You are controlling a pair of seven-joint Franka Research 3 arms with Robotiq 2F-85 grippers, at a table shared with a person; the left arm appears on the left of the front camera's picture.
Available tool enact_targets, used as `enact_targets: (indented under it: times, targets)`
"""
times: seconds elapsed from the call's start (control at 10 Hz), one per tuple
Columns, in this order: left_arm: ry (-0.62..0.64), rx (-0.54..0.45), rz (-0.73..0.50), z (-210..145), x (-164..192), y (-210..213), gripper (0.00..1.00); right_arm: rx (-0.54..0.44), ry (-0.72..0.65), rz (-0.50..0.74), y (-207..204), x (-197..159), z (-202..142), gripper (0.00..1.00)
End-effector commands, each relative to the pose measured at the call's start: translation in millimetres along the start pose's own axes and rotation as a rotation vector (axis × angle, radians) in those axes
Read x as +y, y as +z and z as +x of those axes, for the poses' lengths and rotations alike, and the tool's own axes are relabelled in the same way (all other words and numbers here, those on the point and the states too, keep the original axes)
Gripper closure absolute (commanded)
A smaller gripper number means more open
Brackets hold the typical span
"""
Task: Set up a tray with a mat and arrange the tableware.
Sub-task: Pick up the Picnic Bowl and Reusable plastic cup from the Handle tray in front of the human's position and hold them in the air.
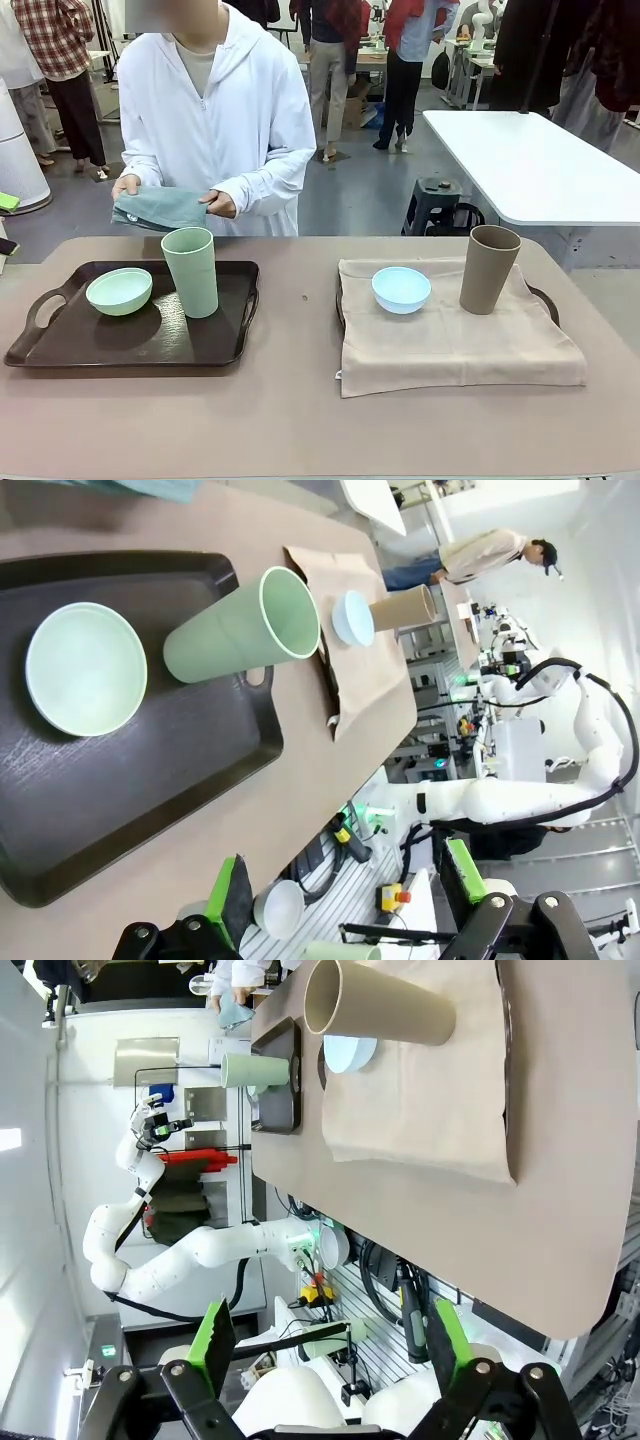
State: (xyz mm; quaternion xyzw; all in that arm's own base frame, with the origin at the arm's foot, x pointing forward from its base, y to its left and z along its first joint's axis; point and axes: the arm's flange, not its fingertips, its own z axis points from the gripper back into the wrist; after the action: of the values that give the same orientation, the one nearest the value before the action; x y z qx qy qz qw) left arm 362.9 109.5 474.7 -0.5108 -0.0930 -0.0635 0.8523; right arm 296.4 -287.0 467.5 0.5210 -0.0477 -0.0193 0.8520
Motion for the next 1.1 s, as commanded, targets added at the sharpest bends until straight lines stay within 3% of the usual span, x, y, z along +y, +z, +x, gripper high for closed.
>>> enact_targets:
  times: [0.0, 1.0]
  targets:
    - [-0.006, -0.004, -0.007, 0.6, 1.3, 2.1, 0.00, 0.001, 0.002, 0.001, -0.5, 1.6, -0.1, 0.00]
    - [-0.006, -0.004, -0.007, 0.6, 1.3, 2.1, 0.00, 0.001, 0.002, 0.001, -0.5, 1.6, -0.1, 0.00]
